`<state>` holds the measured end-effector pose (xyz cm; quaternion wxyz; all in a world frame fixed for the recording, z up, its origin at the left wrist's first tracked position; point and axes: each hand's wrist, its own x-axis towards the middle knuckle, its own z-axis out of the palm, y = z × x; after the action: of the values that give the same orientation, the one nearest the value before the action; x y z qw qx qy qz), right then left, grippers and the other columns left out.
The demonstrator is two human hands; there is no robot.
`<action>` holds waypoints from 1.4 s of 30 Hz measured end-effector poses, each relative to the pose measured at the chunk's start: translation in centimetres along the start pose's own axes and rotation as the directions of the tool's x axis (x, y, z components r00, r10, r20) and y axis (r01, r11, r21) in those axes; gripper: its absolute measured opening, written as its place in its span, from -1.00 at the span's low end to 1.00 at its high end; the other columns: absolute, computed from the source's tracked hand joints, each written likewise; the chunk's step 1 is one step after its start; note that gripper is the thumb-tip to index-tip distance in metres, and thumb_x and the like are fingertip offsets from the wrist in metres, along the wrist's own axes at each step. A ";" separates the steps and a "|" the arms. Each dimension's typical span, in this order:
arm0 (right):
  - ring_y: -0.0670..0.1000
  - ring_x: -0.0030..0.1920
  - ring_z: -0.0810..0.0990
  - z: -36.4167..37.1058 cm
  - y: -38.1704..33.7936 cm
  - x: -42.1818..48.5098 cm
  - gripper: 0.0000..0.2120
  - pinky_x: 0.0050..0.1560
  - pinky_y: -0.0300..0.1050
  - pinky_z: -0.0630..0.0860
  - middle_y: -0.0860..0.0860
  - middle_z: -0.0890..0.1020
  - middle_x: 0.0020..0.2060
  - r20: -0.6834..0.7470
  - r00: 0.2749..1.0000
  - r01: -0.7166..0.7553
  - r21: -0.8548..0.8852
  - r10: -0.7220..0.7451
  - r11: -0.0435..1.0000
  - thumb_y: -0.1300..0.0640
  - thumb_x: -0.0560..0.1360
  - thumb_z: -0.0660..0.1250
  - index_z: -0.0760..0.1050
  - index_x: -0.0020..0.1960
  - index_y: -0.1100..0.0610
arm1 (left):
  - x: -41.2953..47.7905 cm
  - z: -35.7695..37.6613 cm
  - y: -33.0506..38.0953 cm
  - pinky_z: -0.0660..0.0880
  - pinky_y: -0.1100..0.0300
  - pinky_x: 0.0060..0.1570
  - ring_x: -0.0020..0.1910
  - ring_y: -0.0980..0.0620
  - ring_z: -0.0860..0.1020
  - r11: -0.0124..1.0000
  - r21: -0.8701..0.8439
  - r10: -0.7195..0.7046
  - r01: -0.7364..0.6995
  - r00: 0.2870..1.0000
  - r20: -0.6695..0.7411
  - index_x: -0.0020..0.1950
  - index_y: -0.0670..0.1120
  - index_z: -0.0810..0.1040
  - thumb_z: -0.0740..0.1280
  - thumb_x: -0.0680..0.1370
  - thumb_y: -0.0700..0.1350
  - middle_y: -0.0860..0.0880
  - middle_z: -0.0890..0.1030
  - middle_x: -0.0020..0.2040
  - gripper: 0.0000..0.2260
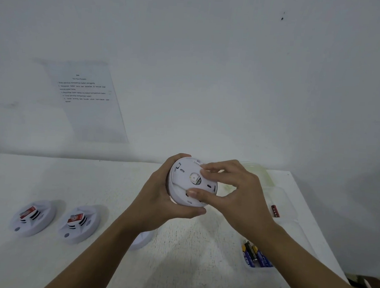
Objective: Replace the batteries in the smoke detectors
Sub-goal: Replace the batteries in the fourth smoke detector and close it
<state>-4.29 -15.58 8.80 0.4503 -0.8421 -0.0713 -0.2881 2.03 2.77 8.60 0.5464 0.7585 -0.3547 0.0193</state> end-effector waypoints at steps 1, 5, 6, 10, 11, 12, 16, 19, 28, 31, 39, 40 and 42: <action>-0.13 0.11 0.59 -0.1 0.1 0.0 -0.50 0.05 -0.29 0.55 -0.19 0.65 0.04 0.024 1.000 0.006 -0.008 -0.006 1.000 -0.27 0.25 0.54 0.72 0.07 0.00 | 0.0 0.0 -0.1 0.59 0.24 0.13 0.26 -0.05 0.57 1.000 0.003 -0.002 0.002 1.000 0.004 0.39 -0.05 0.41 0.67 0.26 -0.20 0.10 0.59 0.25 -0.24; -0.12 0.09 0.59 -0.3 0.2 0.0 -0.49 0.03 -0.27 0.55 -0.17 0.62 0.02 0.039 0.997 0.062 -0.063 -0.059 0.996 -0.30 0.30 0.50 0.69 0.08 0.01 | -0.1 0.2 -0.2 0.59 0.24 0.15 0.27 -0.01 0.55 1.000 0.006 -0.008 0.007 1.000 0.008 0.40 -0.07 0.39 0.66 0.25 -0.13 0.12 0.57 0.27 -0.22; -0.11 0.08 0.60 -0.3 0.2 0.0 -0.49 0.02 -0.26 0.56 -0.16 0.63 0.01 0.019 0.997 0.075 -0.066 -0.074 0.995 -0.31 0.30 0.50 0.69 0.07 0.02 | 0.0 0.2 -0.1 0.58 0.27 0.15 0.27 0.02 0.55 1.000 0.006 -0.003 0.003 1.000 0.004 0.40 -0.06 0.38 0.65 0.25 -0.11 0.14 0.56 0.26 -0.22; -0.09 0.02 0.62 0.1 0.1 -0.1 -0.49 -0.04 -0.18 0.60 -0.10 0.67 -0.03 -0.078 0.989 0.123 -0.072 -0.128 0.990 -0.28 0.30 0.51 0.70 0.05 0.09 | 0.2 0.3 -0.2 0.57 0.23 0.21 0.30 0.05 0.52 1.000 0.020 0.006 -0.005 1.000 -0.019 0.42 -0.10 0.36 0.63 0.26 -0.08 0.10 0.56 0.30 -0.21; -0.09 0.02 0.63 0.1 0.1 -0.1 -0.49 -0.04 -0.16 0.61 -0.09 0.67 -0.03 -0.089 0.986 0.135 -0.072 -0.141 0.988 -0.27 0.30 0.52 0.70 0.05 0.10 | 0.2 0.3 -0.4 0.57 0.21 0.22 0.30 0.06 0.52 1.000 0.025 0.007 -0.006 1.000 -0.026 0.42 -0.12 0.36 0.62 0.26 -0.10 0.07 0.55 0.31 -0.21; -0.09 0.02 0.63 0.2 0.1 -0.1 -0.50 -0.04 -0.15 0.61 -0.08 0.68 -0.03 -0.096 0.984 0.146 -0.068 -0.152 0.987 -0.25 0.30 0.53 0.71 0.04 0.11 | 0.1 0.3 -0.4 0.56 0.22 0.23 0.30 0.08 0.52 1.000 0.029 0.010 -0.009 1.000 -0.028 0.42 -0.12 0.35 0.62 0.26 -0.12 0.07 0.55 0.31 -0.21; -0.07 0.05 0.62 0.1 0.2 0.0 -0.53 -0.04 -0.17 0.61 -0.07 0.66 0.00 -0.114 0.976 0.177 -0.073 -0.184 0.982 -0.21 0.29 0.57 0.71 0.03 0.11 | 0.1 0.2 -0.4 0.57 0.17 0.23 0.30 0.01 0.52 0.999 0.039 0.021 -0.020 0.999 -0.027 0.44 -0.18 0.34 0.63 0.26 -0.14 -0.01 0.54 0.33 -0.19; -0.08 0.05 0.62 0.1 0.1 0.1 -0.56 -0.02 -0.18 0.60 -0.11 0.67 -0.02 -0.119 0.981 0.150 -0.029 -0.152 0.988 -0.19 0.26 0.61 0.72 0.01 0.07 | 0.1 0.1 -0.2 0.58 0.19 0.21 0.31 -0.02 0.53 0.999 0.030 0.025 -0.024 0.999 -0.037 0.44 -0.18 0.35 0.64 0.26 -0.14 -0.01 0.54 0.33 -0.18; -0.06 0.02 0.61 0.4 0.6 -0.2 -0.59 -0.06 -0.18 0.57 -0.11 0.67 -0.09 -0.078 0.994 0.075 0.019 -0.074 0.997 -0.16 0.23 0.64 0.72 -0.04 0.06 | -0.2 0.3 0.2 0.57 0.27 0.17 0.28 0.07 0.54 1.000 0.023 0.021 -0.020 0.999 -0.041 0.40 -0.06 0.38 0.64 0.25 -0.10 0.20 0.55 0.26 -0.21; -0.06 0.07 0.62 -0.1 0.7 -0.1 -0.60 -0.02 -0.18 0.59 -0.13 0.66 -0.04 -0.014 0.998 0.069 0.046 -0.068 0.997 -0.14 0.26 0.63 0.70 0.00 0.04 | -0.1 0.3 -0.1 0.56 0.25 0.20 0.29 0.02 0.53 0.999 0.032 0.019 -0.018 0.999 -0.038 0.41 -0.06 0.37 0.64 0.26 -0.09 0.16 0.55 0.27 -0.22; -0.10 0.08 0.63 -0.6 0.7 0.0 -0.57 0.06 -0.01 0.59 -0.20 0.63 -0.05 0.003 1.000 0.020 0.065 -0.020 0.998 -0.28 0.24 0.55 0.72 0.02 -0.09 | 0.4 0.2 -0.8 0.55 0.18 0.26 0.31 0.01 0.52 0.999 0.034 0.004 -0.003 1.000 -0.026 0.42 -0.16 0.36 0.63 0.26 -0.12 -0.03 0.54 0.33 -0.20; -0.11 0.07 0.63 -0.4 0.7 -0.1 -0.57 0.06 -0.05 0.59 -0.21 0.64 -0.06 -0.014 1.000 0.006 0.074 -0.005 0.997 -0.29 0.22 0.55 0.72 0.00 -0.09 | 0.4 0.3 -0.9 0.55 0.18 0.27 0.31 0.02 0.52 0.999 0.038 -0.001 0.002 0.999 -0.032 0.42 -0.17 0.36 0.62 0.26 -0.12 -0.03 0.54 0.33 -0.20; -0.15 0.06 0.64 0.0 0.9 -0.3 -0.57 0.04 -0.20 0.58 -0.22 0.65 -0.06 -0.035 0.999 -0.017 0.084 0.020 0.996 -0.25 0.20 0.56 0.73 -0.01 -0.06 | 0.3 0.5 -1.2 0.55 0.18 0.27 0.31 0.01 0.51 0.999 0.044 -0.004 0.006 0.999 -0.044 0.42 -0.16 0.36 0.62 0.26 -0.10 -0.02 0.53 0.34 -0.20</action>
<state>-4.23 -16.07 8.01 0.4892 -0.8177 -0.0673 -0.2958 2.78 2.37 7.57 0.5374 0.7705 -0.3403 0.0423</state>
